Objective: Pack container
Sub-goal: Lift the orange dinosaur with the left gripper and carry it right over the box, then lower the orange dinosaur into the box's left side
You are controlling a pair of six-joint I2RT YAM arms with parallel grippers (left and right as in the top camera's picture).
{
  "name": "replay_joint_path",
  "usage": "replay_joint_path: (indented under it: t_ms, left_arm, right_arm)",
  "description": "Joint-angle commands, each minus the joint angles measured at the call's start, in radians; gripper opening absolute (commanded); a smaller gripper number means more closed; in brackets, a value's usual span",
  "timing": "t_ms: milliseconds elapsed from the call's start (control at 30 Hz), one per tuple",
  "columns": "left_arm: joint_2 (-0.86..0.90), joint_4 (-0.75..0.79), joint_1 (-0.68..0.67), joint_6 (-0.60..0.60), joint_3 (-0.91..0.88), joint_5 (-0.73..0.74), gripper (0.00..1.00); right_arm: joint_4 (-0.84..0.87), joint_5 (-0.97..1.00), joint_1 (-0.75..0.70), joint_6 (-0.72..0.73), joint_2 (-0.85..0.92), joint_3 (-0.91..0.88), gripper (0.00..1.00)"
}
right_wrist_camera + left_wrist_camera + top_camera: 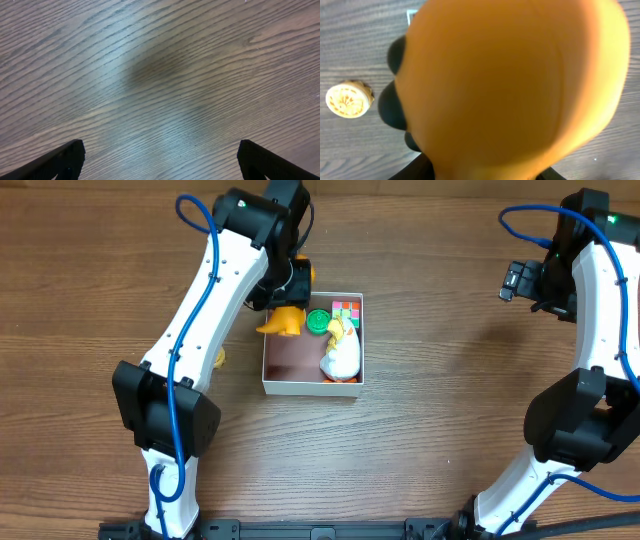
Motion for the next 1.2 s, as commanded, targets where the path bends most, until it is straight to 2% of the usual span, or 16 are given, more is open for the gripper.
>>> replay_joint_path:
  t_ms: [0,733,1067,1167]
  left_arm:
    - [0.005,0.042,-0.001,-0.029,-0.077,-0.009,0.46]
    - [0.005,0.158,-0.029,-0.048,-0.269,0.034,0.51]
    - [0.005,0.158,-0.029,-0.052,-0.307,0.039,0.51]
    - [0.005,0.162,-0.028,-0.052,-0.318,0.038,0.54]
  right_arm:
    - [0.004,-0.001,0.003,0.003,0.002,-0.001,1.0]
    - [0.004,-0.001,0.003,0.003,0.002,-0.001,1.0]
    - [0.004,-0.001,0.003,0.003,0.002,-0.001,1.0]
    - [0.004,-0.001,0.003,0.003,0.002,-0.001,1.0]
